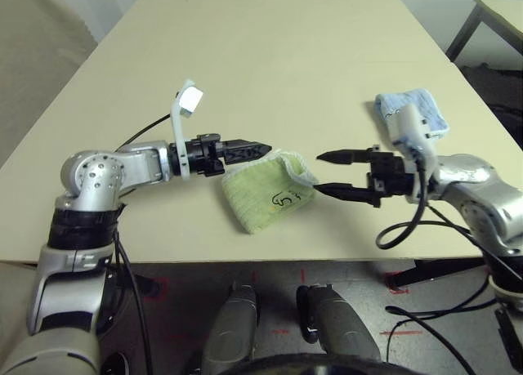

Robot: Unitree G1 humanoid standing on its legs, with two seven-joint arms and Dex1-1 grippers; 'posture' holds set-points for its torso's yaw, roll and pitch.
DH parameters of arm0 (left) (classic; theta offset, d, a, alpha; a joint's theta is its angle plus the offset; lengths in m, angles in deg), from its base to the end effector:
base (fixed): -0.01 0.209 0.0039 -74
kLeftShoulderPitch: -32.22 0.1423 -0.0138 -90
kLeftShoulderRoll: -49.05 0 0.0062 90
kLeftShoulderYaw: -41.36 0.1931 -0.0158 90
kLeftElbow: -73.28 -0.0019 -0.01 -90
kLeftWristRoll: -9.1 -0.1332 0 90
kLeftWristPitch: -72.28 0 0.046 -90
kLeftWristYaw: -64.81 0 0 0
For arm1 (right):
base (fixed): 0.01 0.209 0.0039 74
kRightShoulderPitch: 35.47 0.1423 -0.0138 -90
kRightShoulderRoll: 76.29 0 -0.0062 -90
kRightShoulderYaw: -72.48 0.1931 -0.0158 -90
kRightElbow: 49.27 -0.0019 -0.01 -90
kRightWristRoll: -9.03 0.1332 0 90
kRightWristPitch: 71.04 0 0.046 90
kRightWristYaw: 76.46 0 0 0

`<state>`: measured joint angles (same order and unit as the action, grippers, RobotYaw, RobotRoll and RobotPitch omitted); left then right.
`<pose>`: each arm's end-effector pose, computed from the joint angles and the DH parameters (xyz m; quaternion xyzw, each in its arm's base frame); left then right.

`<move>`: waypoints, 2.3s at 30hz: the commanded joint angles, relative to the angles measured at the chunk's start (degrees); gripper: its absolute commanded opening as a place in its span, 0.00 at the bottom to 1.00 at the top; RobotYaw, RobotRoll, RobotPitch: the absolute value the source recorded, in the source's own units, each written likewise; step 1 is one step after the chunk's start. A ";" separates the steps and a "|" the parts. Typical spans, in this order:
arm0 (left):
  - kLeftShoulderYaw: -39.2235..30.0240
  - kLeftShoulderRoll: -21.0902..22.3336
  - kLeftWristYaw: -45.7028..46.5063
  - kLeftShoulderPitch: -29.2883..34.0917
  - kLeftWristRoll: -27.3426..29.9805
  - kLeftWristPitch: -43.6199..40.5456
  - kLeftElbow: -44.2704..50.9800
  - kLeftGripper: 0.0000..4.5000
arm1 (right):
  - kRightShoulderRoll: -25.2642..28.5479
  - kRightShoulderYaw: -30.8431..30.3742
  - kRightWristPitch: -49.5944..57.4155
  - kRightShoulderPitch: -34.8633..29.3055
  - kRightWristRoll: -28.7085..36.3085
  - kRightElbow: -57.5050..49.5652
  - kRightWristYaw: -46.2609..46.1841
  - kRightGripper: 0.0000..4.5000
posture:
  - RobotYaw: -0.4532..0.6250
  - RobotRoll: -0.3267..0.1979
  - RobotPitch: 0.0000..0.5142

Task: Fold the towel and set it aside.

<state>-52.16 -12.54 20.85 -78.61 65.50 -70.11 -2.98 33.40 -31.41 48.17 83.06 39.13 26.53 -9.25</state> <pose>0.2375 0.2404 0.1689 -0.0870 0.1611 -0.5149 0.8375 0.2599 -0.1747 0.1684 -0.1176 0.0447 0.7020 0.7009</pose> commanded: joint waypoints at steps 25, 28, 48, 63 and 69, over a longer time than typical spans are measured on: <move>8.56 -9.10 -11.07 16.43 -27.98 33.90 5.32 0.00 | -5.46 -6.10 -13.11 4.31 -13.47 18.67 8.23 0.00 | 0.46 0.62 0.28; 9.56 -8.96 -11.83 16.66 -30.34 36.00 3.96 0.00 | -7.01 -6.02 -13.84 4.46 -14.91 20.01 6.40 0.00 | 0.46 0.62 0.28; 8.24 -1.70 -24.51 0.77 -36.25 45.27 -15.86 0.00 | -2.43 -6.31 -8.92 0.86 -18.54 16.33 6.34 0.00 | 0.45 0.62 0.28; 6.25 -5.62 -24.39 0.81 -30.07 37.68 -9.84 0.00 | -4.77 -1.13 -0.45 -0.88 -10.55 5.85 1.90 0.00 | 0.42 0.62 0.27; 3.46 -7.35 -17.00 10.66 -24.81 31.00 3.77 0.00 | -7.00 -1.21 0.46 3.34 -7.92 5.97 1.77 0.00 | 0.43 0.62 0.27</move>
<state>-47.96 -19.59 2.02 -69.82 39.58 -37.42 -2.53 26.99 -32.23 48.40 86.02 30.77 32.13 -7.42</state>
